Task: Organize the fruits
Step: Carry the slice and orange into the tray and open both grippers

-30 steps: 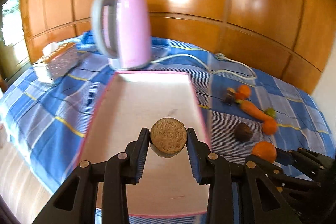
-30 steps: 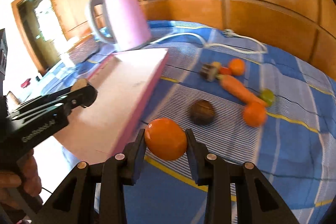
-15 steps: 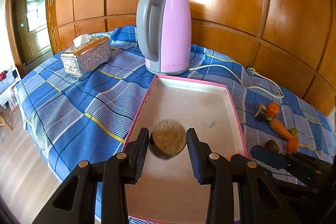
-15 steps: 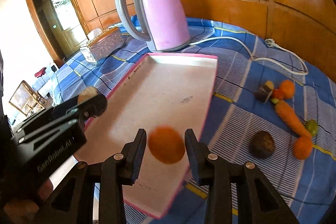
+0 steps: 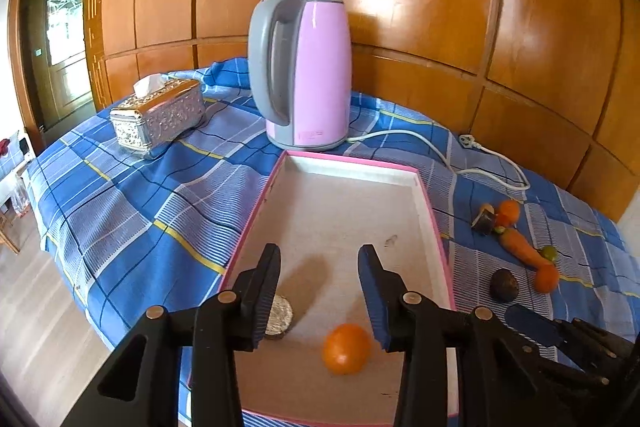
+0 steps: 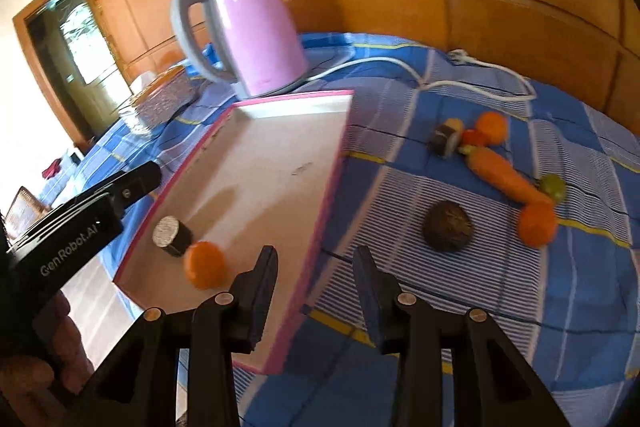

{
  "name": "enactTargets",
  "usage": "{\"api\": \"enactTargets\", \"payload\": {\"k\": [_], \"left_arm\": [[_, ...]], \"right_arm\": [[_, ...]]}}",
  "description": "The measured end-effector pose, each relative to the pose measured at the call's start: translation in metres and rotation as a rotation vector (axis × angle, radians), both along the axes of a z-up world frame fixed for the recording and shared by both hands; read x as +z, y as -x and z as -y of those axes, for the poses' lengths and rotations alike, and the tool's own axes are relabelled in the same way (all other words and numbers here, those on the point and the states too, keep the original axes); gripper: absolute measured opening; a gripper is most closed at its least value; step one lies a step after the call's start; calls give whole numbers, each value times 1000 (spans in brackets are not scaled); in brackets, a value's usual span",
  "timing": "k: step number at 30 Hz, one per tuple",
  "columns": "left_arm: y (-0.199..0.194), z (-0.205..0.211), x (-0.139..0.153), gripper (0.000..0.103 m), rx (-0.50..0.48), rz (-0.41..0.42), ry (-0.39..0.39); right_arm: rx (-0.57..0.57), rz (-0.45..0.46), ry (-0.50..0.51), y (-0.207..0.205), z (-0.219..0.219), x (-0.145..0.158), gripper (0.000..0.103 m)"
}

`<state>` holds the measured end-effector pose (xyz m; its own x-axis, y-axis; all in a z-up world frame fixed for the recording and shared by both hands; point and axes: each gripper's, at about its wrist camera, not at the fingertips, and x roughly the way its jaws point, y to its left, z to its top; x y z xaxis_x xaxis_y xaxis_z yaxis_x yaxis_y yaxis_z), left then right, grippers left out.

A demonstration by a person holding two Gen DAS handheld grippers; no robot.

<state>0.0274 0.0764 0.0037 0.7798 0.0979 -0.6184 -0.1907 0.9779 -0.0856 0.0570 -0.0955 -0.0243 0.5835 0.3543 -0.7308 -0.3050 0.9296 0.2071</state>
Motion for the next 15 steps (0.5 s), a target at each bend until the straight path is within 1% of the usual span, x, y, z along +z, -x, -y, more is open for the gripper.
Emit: {"api": "enactTargets", "payload": {"k": [7,15], "left_arm": [[4,13,4,42,-47,11,-7],[7,28,3,42,-98,9,-16]], "right_arm": [[-63,35,39,8,14,4,40],[-107,49,53,15,26,4,40]]}}
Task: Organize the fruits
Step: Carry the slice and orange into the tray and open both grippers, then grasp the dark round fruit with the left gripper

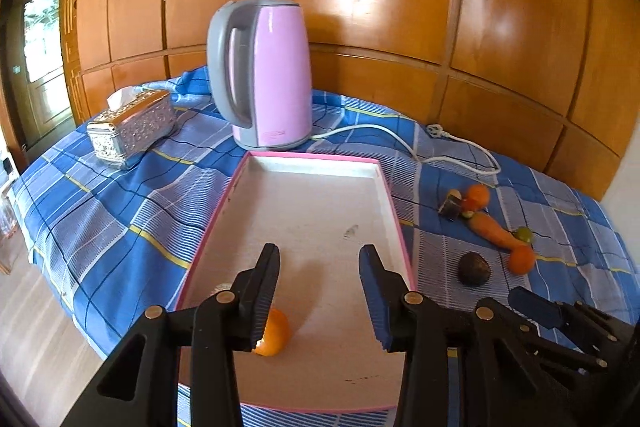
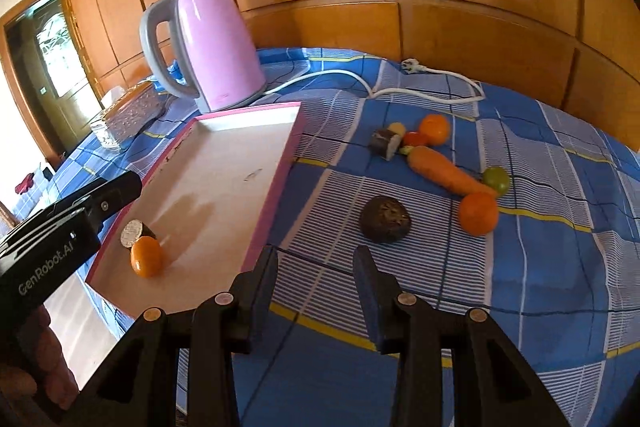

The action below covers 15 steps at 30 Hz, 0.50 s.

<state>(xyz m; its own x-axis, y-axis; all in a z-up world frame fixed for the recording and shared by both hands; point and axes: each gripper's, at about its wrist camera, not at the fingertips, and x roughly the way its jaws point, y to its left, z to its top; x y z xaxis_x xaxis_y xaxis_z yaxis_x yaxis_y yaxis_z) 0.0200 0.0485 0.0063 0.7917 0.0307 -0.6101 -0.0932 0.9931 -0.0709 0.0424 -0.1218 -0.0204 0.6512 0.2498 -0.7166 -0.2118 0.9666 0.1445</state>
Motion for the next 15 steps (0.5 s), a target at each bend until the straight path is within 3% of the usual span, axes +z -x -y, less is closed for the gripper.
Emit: {"api": "enactTargets", "payload": {"k": [15], "left_arm": [[5,26,-6,42,-69,-21,-15]], "right_arm": [[-42,3,11,5,16,-4,40]]}}
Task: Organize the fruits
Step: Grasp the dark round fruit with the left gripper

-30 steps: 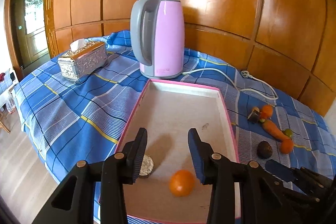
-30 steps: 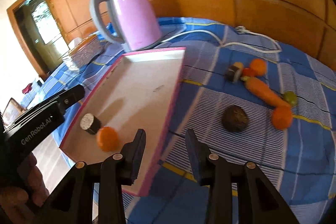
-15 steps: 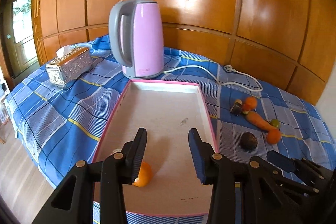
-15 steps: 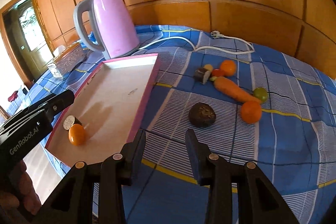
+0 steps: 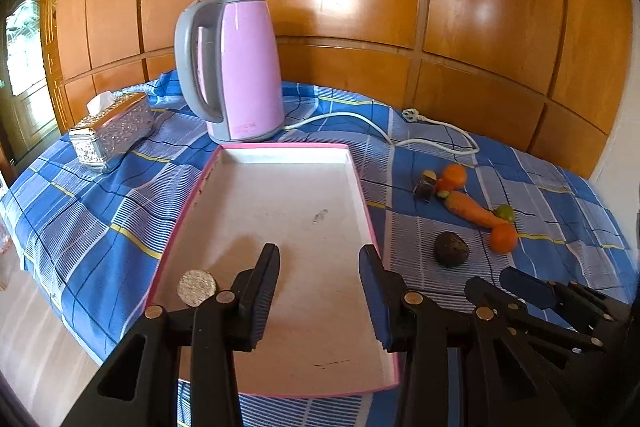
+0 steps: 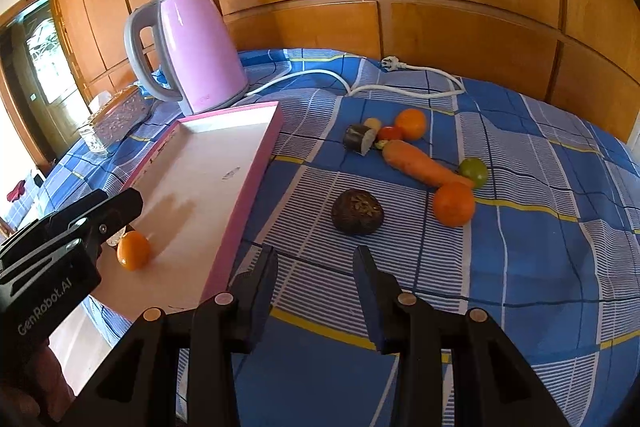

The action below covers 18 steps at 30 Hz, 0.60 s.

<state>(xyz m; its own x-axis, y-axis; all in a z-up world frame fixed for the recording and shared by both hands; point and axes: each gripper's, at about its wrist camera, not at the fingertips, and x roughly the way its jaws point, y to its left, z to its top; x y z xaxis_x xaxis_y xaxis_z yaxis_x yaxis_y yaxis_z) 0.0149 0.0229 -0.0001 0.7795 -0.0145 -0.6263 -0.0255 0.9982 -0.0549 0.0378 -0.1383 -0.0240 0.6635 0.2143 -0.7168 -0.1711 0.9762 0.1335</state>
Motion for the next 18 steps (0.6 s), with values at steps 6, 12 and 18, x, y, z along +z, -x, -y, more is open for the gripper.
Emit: {"api": "enactTargets", "payload": {"k": [6,12,18], "left_arm": [[1,13,-5,42,-27,-20,-9],[2,27,-7,42,-61,-29,-31],[0,39,-10,42,-89,-47,-54]], "right_arm": [[-25,-4,-2,1,12,-2,40],[-74,-17,-14,1,30,-7,40],[-124,-19,-10,0,53,-12,40]]}}
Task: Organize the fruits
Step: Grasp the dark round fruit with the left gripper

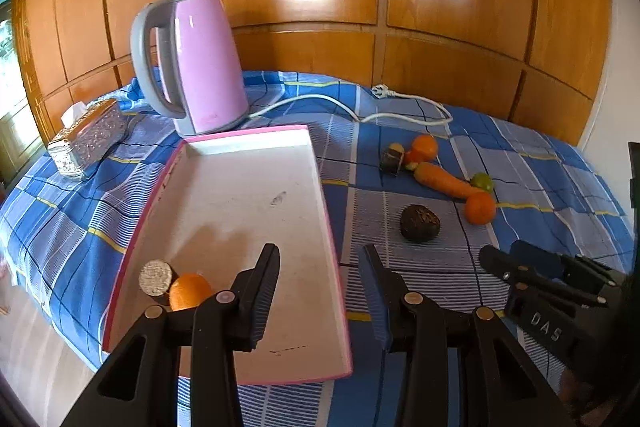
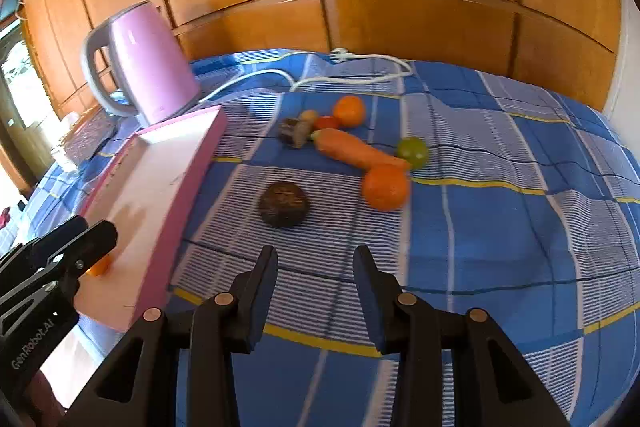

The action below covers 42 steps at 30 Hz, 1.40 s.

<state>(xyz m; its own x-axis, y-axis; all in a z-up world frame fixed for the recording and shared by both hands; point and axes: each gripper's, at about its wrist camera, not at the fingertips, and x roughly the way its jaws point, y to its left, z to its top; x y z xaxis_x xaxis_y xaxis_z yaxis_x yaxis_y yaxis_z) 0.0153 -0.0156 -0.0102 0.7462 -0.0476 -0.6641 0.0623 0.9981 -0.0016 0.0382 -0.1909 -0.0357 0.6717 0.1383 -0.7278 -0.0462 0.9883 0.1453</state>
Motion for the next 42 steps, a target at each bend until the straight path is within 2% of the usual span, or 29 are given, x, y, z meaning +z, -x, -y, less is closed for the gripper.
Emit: {"api": "enactTargets", "payload": {"k": [8,15,29,31,32,34,39,40,42], "left_arm": [[-5,24,-9,42,-74,-33,-31],[-21,44,-15,42,-125,-72,-10],[-68,81,-33,42,-197,-142,3],[-75,85,-37,49,-203,-152,-2],[-78,86,-38,57,-203,-151,-3],[-83,88,-40,59,-199,-142,-11],[-103,92,-51,58,-185,-168,-22],[-105,92,-53,55,-185,-172,-21],[-107,94,-57,44,-199,-170,-11]], "right_arm": [[-103,-24,13,-2,37,-12,40],[-171,-31,22,-3,64,-17,40],[-152,-71,2,-11,78,-35,40],[-145,-68,-2,-14,79,-35,40],[-141,-67,-6,-15,80,-35,40],[-133,-63,-17,-18,81,-34,40],[-95,-44,-34,-29,79,-29,40],[-87,-40,-36,-32,78,-27,41],[-79,-32,-34,-36,77,-24,42]]}}
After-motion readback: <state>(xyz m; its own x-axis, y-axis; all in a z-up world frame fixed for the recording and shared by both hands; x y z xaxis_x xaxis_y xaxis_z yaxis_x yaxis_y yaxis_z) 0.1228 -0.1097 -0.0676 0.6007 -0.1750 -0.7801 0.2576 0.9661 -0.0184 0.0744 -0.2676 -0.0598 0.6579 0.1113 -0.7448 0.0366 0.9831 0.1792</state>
